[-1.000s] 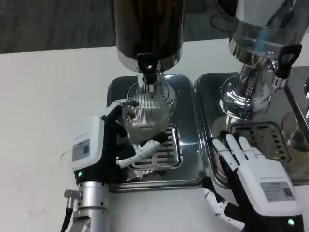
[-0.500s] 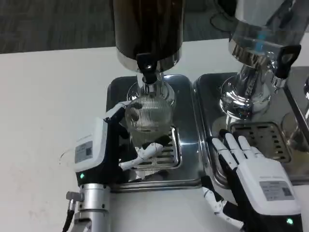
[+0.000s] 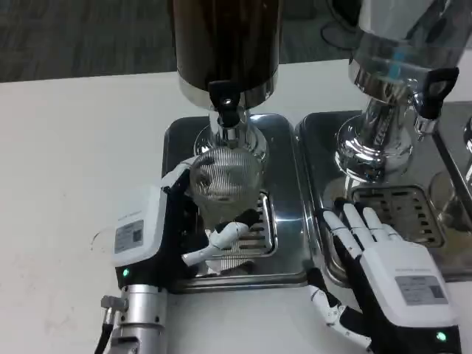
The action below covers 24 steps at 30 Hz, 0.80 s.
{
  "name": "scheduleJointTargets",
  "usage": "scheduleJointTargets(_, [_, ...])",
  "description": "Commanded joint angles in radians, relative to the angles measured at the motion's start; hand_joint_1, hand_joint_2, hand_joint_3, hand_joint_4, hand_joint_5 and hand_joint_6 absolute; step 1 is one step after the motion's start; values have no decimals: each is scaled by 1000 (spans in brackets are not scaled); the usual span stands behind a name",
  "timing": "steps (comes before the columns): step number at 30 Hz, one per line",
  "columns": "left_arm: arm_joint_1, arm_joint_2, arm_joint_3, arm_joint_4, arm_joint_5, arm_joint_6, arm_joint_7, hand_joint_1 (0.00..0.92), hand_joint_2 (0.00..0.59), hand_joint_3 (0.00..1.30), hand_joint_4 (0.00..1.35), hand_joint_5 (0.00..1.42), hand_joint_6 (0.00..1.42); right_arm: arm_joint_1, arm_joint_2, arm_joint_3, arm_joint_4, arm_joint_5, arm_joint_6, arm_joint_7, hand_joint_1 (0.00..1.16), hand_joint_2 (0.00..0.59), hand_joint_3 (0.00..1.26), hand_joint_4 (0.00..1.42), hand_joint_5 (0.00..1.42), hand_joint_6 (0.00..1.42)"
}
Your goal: Grasp the cup under the faucet to collect the drink, then remove the cup.
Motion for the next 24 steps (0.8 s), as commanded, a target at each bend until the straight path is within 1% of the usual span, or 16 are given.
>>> scheduleJointTargets(1, [29,4,-9,20,-2,32,-56,248,37,279,344,610,638,-5,4,-1,10,3,1,-7,289,459,105,0,0,111])
scheduleJointTargets(4, [30,4,-8,18,-2,41,-60,235,38,242,270,545,536,-9,5,0,15,6,-1,-8,289,459,105,0,0,111])
scheduleJointTargets(9, [30,6,-8,14,-5,61,-84,220,36,204,199,467,402,-11,8,-1,20,9,-1,-12,289,459,105,0,0,111])
scheduleJointTargets(12, [30,7,-10,13,-3,68,-95,198,37,183,166,438,355,-12,7,-2,22,10,-2,-11,289,459,105,0,0,111])
scheduleJointTargets(17, [42,12,-9,-13,-2,69,-98,140,10,157,126,401,321,-15,6,-2,27,11,-3,-15,289,457,105,0,0,112])
scheduleJointTargets(20, [53,22,-1,-33,-6,66,-97,105,7,147,124,400,315,-23,7,1,33,13,-4,-10,288,457,105,0,0,112])
scheduleJointTargets(24, [64,33,10,-53,-14,59,-101,86,0,147,115,400,315,-31,11,-1,41,13,-1,-17,317,478,105,0,0,113])
